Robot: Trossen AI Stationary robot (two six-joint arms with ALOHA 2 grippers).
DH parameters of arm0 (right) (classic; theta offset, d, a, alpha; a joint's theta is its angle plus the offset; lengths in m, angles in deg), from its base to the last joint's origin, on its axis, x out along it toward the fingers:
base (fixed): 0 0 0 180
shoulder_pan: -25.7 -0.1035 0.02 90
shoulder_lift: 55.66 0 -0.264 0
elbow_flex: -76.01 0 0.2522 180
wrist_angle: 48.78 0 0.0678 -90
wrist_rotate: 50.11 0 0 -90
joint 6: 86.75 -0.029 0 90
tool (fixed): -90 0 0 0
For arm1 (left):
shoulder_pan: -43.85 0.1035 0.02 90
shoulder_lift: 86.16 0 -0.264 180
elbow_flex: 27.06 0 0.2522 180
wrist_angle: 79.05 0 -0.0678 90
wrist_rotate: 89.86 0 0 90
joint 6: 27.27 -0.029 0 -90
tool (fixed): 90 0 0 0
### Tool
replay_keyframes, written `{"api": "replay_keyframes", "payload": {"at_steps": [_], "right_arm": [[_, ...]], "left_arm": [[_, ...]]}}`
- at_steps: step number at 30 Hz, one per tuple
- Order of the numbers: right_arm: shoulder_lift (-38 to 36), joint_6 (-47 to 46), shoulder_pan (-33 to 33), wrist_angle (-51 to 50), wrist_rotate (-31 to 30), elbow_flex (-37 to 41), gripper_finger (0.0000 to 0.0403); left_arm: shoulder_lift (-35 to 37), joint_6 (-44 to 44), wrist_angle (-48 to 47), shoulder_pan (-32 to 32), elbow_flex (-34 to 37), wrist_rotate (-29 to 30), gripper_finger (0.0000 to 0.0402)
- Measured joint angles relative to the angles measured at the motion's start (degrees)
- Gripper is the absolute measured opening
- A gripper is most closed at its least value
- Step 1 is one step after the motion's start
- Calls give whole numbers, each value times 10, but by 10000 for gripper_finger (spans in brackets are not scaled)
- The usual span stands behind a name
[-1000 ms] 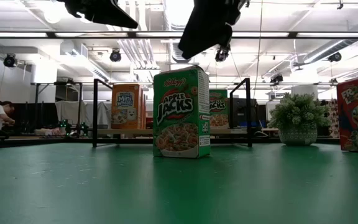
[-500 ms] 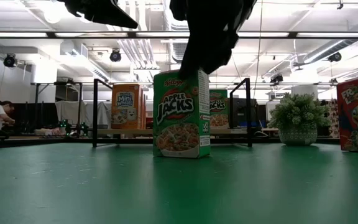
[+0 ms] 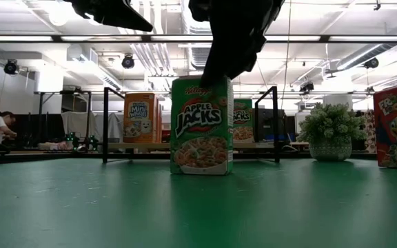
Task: Stack cereal on shelf
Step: Put the green cereal box on the shelf aligned with the other green cereal boxes
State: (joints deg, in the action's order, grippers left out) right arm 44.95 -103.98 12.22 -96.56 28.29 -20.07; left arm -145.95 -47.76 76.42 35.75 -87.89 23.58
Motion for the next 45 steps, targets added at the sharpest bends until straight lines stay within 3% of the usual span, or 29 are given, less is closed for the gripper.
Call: {"api": "replay_keyframes", "payload": {"at_steps": [9,14,25,29,35,45], "right_arm": [[-8,26,0,-6,1,0,124],[-26,71,8,-82,2,-35,119],[-88,224,117,-168,1,-54,123],[-115,294,184,-165,35,-54,125],[-119,376,285,-163,149,-53,121],[-109,435,376,-161,210,-50,120]], "left_arm": [[0,0,0,0,0,0,0],[0,0,0,0,0,0,0],[0,0,1,0,2,0,0],[0,0,-1,0,4,0,0],[0,0,0,0,4,0,0],[0,0,0,0,6,0,0]]}}
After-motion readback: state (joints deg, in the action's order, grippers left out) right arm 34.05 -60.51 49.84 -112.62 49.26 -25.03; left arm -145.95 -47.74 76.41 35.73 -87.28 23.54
